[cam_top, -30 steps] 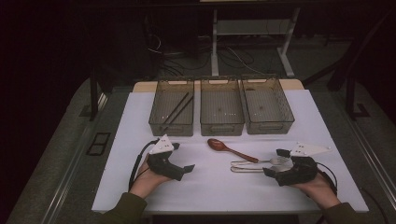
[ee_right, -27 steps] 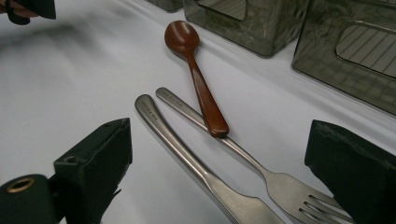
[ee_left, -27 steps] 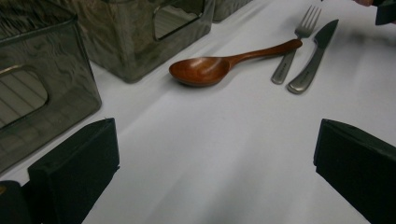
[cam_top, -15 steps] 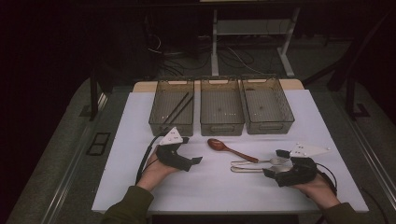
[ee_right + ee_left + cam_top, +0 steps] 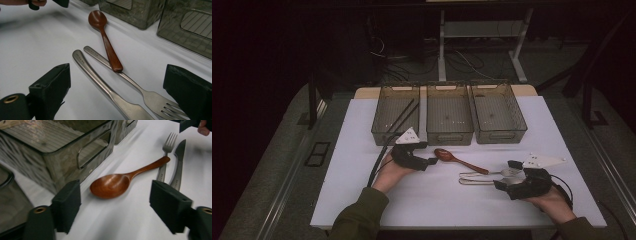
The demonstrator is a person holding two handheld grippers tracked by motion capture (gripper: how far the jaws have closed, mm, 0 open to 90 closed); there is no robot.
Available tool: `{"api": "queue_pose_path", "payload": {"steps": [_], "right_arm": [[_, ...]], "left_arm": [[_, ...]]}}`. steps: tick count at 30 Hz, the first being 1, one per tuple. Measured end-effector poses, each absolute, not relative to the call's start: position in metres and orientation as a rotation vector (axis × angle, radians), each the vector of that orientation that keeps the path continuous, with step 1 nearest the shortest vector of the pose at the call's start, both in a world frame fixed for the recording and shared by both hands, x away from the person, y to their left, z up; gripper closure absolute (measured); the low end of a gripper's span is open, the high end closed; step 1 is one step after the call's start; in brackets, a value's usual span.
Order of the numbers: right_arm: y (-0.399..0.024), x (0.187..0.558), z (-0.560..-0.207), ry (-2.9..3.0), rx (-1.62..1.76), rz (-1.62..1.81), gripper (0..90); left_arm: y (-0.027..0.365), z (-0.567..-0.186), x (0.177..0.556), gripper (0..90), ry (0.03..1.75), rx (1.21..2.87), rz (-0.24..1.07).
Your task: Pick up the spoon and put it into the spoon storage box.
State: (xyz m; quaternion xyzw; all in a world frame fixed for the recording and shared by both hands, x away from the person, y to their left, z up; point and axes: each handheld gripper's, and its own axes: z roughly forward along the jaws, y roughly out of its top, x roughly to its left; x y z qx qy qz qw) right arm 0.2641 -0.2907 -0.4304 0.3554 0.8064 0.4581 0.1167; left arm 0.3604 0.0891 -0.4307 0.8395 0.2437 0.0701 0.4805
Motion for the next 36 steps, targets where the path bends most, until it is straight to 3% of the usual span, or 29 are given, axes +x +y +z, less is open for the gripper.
{"api": "queue_pose_path", "payload": {"steps": [6,13,22,36], "right_arm": [[-0.291,0.264,-0.431,2.362,1.042,1.342,6.9],[-0.292,0.264,-0.431,2.360,1.044,1.348,6.9],[-0.292,0.264,-0.430,2.358,1.045,1.350,6.9],[-0.293,0.264,-0.430,2.355,1.049,1.354,7.0]], "left_arm": [[0.073,-0.430,0.370,46.7,0.555,2.089,0.184],[0.055,-0.432,0.379,61.7,0.519,2.123,0.172],[0.028,-0.435,0.379,87.7,0.441,2.160,0.043],[-0.008,-0.448,0.369,88.9,0.323,2.249,0.002]]}}
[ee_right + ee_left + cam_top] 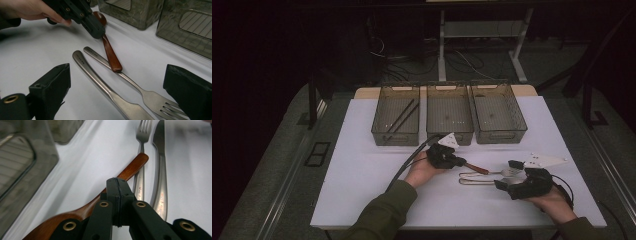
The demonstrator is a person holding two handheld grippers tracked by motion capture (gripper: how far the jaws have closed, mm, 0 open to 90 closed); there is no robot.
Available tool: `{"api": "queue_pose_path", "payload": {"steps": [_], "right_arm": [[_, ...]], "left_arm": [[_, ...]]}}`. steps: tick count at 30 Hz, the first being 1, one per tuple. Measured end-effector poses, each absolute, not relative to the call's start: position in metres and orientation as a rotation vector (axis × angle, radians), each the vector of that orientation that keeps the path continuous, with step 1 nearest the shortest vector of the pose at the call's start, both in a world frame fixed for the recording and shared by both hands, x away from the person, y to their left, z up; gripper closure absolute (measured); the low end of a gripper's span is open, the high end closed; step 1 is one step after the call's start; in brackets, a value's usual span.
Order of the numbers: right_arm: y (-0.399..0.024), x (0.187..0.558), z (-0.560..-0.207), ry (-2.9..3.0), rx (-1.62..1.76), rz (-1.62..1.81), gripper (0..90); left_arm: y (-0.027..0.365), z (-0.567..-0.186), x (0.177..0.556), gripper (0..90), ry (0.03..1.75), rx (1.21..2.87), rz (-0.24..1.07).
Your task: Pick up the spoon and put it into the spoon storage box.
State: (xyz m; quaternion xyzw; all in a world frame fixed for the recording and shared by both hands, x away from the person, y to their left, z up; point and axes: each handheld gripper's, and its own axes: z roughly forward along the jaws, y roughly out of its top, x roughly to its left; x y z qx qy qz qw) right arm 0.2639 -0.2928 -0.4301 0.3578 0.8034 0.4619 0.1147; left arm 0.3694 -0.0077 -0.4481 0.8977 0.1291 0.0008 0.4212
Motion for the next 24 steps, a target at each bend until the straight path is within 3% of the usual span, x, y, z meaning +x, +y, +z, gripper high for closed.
{"api": "queue_pose_path", "payload": {"steps": [15,24], "right_arm": [[-0.294,0.264,-0.430,2.352,1.047,1.361,7.0],[-0.295,0.263,-0.430,2.351,1.048,1.361,7.0]], "left_arm": [[-0.034,-0.455,0.382,88.9,0.401,2.241,0.065],[-0.025,-0.445,0.380,86.3,0.392,2.235,0.044]]}}
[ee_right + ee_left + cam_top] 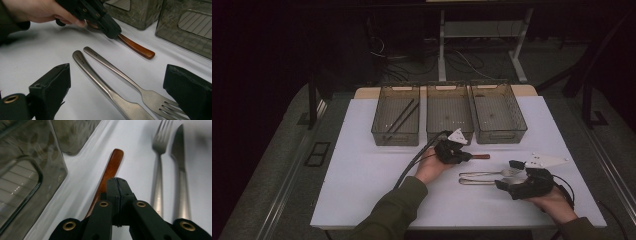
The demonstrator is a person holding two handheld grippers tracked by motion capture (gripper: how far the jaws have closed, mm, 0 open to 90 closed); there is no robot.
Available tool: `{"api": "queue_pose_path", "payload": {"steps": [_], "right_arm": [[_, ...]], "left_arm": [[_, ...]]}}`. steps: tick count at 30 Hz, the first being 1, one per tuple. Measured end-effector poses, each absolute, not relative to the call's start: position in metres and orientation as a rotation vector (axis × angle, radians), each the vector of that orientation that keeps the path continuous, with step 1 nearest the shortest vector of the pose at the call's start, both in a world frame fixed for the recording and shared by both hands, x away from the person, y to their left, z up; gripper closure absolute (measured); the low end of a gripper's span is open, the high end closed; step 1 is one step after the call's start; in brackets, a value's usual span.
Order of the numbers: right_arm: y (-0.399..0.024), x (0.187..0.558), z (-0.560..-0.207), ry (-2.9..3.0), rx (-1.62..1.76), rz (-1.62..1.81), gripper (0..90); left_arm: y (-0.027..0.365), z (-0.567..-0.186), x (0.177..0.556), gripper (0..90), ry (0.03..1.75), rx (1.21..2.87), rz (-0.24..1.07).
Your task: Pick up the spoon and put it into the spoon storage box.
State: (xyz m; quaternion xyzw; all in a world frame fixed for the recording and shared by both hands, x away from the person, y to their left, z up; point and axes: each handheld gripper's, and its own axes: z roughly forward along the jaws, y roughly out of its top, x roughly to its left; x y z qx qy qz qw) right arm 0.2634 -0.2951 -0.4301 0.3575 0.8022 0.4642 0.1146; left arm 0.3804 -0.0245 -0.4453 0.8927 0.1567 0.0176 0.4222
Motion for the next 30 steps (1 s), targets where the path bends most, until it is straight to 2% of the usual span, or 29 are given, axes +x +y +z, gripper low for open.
{"api": "queue_pose_path", "payload": {"steps": [10,21,30], "right_arm": [[-0.296,0.261,-0.432,2.326,1.042,1.364,6.9],[-0.295,0.259,-0.434,2.304,1.039,1.363,6.9],[-0.295,0.258,-0.435,2.308,1.034,1.356,6.9]], "left_arm": [[0.015,-0.426,0.374,69.1,0.436,2.203,0.077],[0.044,-0.427,0.382,49.1,0.516,2.195,0.150],[0.044,-0.436,0.388,45.4,0.546,2.219,0.162]]}}
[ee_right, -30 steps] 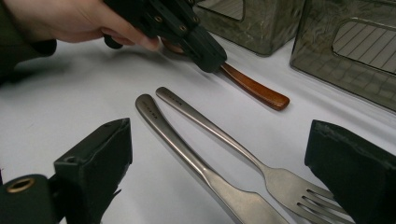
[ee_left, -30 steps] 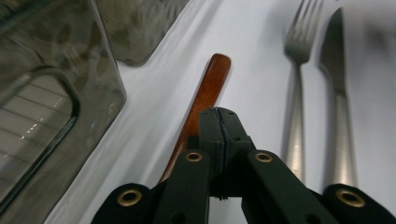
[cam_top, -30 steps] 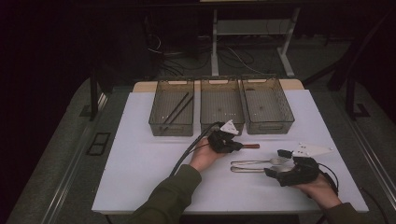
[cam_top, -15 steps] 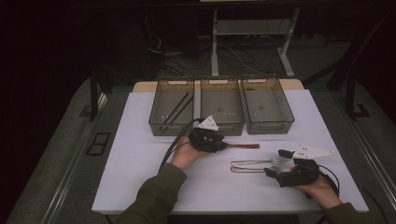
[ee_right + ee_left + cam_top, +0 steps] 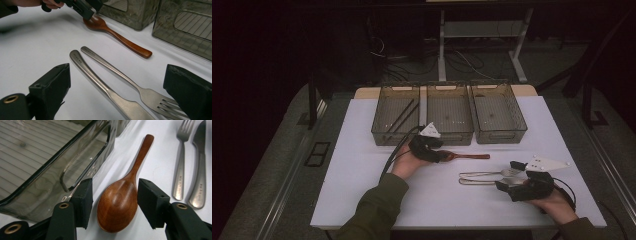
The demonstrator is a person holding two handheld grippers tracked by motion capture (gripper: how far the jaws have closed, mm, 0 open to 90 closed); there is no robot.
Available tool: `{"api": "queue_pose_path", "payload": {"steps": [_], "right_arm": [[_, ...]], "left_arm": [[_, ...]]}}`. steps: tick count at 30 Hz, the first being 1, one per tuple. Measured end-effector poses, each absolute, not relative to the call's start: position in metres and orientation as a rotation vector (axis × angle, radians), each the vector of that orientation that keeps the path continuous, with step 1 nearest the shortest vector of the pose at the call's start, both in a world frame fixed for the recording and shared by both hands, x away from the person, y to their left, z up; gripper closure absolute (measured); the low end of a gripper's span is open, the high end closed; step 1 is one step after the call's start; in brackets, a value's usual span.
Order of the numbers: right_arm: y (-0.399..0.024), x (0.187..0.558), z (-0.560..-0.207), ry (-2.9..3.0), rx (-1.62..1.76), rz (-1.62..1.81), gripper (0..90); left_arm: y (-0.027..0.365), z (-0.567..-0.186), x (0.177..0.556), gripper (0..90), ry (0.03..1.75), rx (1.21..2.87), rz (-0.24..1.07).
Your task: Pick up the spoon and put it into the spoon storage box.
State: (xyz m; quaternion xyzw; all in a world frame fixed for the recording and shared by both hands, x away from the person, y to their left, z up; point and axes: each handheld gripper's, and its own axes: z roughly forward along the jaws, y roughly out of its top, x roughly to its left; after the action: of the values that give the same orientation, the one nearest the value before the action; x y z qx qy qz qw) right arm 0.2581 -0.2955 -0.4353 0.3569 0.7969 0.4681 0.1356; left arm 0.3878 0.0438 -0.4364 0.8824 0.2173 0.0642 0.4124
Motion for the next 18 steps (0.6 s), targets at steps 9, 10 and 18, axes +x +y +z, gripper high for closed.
{"api": "queue_pose_path", "payload": {"steps": [9,10,18], "right_arm": [[-0.295,0.258,-0.436,2.311,1.039,1.347,6.9],[-0.295,0.258,-0.436,2.311,1.038,1.347,6.9],[-0.295,0.258,-0.436,2.309,1.042,1.345,6.9]], "left_arm": [[0.041,-0.445,0.391,43.3,0.554,2.248,0.141],[0.040,-0.446,0.391,43.3,0.551,2.255,0.140],[0.039,-0.449,0.391,42.6,0.547,2.280,0.130]]}}
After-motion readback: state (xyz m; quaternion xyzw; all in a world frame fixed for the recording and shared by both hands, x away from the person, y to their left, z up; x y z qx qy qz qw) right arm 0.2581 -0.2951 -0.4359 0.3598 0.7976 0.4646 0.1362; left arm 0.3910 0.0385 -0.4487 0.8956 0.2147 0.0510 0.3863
